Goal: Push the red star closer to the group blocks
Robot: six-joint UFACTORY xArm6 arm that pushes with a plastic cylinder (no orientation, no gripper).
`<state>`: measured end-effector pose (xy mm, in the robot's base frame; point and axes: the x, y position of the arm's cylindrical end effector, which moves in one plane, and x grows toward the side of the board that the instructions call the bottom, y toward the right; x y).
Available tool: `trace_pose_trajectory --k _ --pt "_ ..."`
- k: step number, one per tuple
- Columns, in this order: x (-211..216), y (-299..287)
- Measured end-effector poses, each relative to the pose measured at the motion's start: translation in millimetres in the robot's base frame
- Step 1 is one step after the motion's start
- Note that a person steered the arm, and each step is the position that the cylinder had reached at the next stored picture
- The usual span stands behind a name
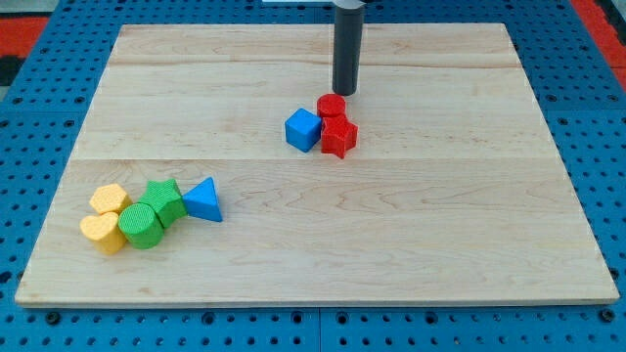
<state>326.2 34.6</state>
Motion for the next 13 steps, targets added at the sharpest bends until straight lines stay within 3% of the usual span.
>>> trace_pose_trajectory --k 2,4,5,7,9,11,13 --pt "39 0" --pt "100 48" --pt "110 44" --pt "71 23" --pt "136 13" --pt "115 3" --pt "132 -61"
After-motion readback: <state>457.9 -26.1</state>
